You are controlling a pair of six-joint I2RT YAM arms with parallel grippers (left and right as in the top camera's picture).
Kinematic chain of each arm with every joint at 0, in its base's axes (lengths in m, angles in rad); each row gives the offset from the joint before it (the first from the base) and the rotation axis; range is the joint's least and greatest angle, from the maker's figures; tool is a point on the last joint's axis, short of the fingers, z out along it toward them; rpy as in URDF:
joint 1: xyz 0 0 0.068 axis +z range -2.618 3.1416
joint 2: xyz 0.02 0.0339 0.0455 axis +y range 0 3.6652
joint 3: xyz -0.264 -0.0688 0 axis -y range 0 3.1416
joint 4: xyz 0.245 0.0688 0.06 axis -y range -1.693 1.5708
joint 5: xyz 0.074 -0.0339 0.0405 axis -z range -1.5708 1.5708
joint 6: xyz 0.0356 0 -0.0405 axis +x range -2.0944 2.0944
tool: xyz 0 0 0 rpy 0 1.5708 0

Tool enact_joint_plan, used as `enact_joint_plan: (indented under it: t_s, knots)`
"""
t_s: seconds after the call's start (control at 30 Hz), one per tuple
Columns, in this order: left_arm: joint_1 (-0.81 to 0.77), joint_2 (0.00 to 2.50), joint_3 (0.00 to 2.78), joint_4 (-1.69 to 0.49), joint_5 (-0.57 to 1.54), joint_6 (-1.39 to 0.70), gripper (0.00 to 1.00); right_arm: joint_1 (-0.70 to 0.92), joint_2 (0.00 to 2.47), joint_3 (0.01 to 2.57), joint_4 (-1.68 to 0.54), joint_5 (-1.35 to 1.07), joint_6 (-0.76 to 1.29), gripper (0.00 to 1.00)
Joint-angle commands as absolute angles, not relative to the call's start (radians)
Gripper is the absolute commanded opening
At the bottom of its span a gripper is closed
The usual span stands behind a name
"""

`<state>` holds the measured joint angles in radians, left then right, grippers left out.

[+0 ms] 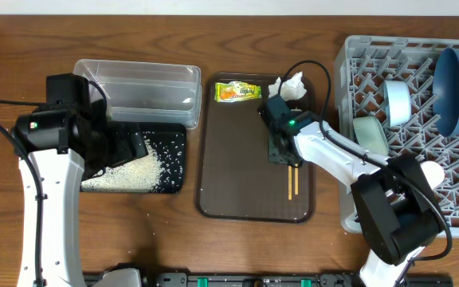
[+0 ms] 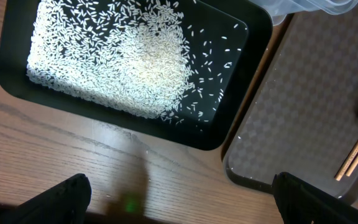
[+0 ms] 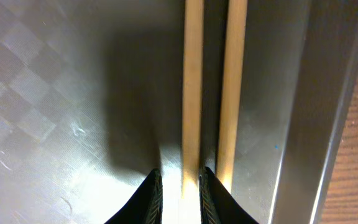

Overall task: Sort waste into correct bins and load items into the dishwasher rack
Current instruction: 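Pinch one wooden chopstick with the right gripper and lift it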

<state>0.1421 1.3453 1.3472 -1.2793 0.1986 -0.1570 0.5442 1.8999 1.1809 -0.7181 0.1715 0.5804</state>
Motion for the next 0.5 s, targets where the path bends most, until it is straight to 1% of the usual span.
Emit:
enact_joint_plan:
  t_s: [0.0, 0.1, 0.2, 0.27, 0.37, 0.47]
  knots:
    - [0.146, 1.334, 1.359, -1.283, 0.186, -0.158, 0.96, 0.541, 1.909, 1.175, -0.746, 0.173, 0.569, 0.19]
    - [0.146, 1.334, 1.359, -1.283, 0.186, -0.158, 0.96, 0.54, 1.911, 1.165, -0.743, 0.176, 0.572, 0.19]
    - [0.146, 1.334, 1.359, -1.283, 0.186, -0.158, 0.96, 0.541, 1.915, 1.148, -0.726, 0.17, 0.59, 0.11]
    - [0.146, 1.334, 1.359, -1.283, 0.186, -0.159, 0.96, 0.544, 1.917, 1.129, -0.721, 0.154, 0.62, 0.02]
    - [0.146, 1.334, 1.359, -1.283, 0.186, -0.159, 0.96, 0.543, 1.917, 1.099, -0.712, 0.138, 0.678, 0.01]
    - [0.146, 1.334, 1.359, -1.283, 0.186, -0.158, 0.96, 0.542, 1.901, 1.107, -0.714, 0.107, 0.67, 0.01]
